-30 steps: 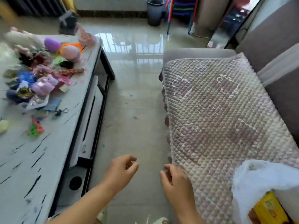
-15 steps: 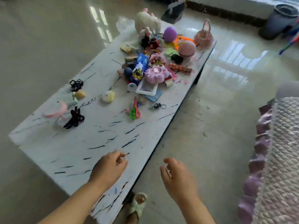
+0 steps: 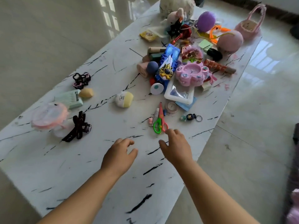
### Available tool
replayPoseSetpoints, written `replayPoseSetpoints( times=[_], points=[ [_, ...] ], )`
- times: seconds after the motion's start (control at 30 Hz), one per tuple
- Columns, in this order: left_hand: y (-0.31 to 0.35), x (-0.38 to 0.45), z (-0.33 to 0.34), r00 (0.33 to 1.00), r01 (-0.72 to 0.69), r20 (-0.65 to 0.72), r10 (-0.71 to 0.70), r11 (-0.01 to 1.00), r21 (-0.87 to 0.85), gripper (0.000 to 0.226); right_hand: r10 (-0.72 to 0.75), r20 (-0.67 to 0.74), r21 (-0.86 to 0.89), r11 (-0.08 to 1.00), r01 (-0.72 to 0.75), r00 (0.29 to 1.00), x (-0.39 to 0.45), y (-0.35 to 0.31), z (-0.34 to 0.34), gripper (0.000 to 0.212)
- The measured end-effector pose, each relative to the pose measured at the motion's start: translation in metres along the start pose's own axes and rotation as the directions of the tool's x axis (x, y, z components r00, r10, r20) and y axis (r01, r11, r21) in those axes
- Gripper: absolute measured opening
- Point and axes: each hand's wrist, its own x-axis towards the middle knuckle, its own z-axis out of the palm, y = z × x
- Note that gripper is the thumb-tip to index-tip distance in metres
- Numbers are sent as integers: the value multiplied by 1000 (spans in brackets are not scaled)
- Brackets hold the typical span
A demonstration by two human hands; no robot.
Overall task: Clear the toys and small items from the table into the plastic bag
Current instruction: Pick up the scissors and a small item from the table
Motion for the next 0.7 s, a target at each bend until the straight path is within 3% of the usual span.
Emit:
replayPoseSetpoints(
  times=[0.4, 0.53, 0.7],
  points=[
    [-9, 65, 39, 997, -77, -2, 77, 997, 4, 39, 75, -163, -91, 992, -91, 984, 68, 6, 51, 59],
    [11, 90, 52, 992, -120, -33, 123, 990, 76, 45, 232, -111, 129, 967, -218, 966, 43, 24, 53, 73],
    [46, 123, 74, 970, -142, -162, 181, 963, 227, 44, 239, -80, 187, 957, -221, 968, 4, 43, 58, 80]
  ],
)
